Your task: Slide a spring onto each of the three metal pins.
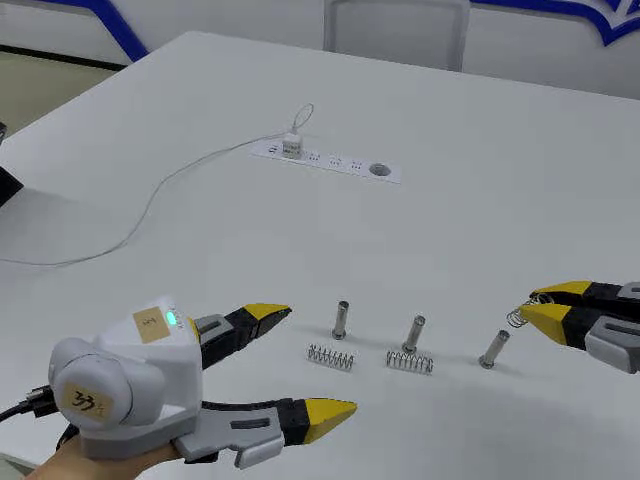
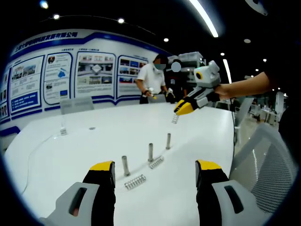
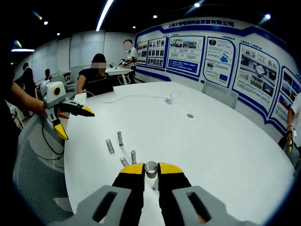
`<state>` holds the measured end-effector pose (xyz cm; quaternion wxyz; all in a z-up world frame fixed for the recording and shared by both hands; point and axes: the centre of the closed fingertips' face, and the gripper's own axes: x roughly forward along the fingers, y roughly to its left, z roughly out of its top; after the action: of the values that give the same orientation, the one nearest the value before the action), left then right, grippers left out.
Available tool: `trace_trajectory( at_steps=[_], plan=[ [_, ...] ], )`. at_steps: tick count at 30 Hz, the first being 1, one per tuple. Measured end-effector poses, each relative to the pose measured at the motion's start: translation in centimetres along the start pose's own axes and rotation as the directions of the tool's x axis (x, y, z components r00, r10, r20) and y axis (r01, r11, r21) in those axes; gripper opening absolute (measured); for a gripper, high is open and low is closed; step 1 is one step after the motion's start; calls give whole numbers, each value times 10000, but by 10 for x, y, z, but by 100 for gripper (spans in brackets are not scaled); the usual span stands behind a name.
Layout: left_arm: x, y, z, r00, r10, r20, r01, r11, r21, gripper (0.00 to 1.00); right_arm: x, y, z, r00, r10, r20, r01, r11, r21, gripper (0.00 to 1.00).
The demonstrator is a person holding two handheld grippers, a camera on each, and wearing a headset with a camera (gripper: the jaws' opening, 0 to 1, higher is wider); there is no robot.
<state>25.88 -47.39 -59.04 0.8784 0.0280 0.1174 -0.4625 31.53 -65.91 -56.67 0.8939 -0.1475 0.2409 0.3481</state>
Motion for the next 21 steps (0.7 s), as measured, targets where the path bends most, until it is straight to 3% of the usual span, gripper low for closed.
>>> trace_trajectory(
  at_steps=[6,8,13,21],
  plan=[
    [-3,-2,-2,9993,-210,-306,221,9991,361,74,5,-9,-9,9996,-202,-201,206,9995,219,11],
    [-5,0,-1,9995,-182,-271,190,9994,278,77,8,-11,-10,9998,-191,-110,199,9971,729,11],
    [-7,-1,-1,9992,-211,-328,216,9997,136,88,14,-15,-19,9993,-219,-293,252,9930,1153,11],
    [-10,2,-3,9998,-85,-202,81,9997,-212,93,21,-17,-24,9985,-210,-497,268,9926,1188,11]
  ],
)
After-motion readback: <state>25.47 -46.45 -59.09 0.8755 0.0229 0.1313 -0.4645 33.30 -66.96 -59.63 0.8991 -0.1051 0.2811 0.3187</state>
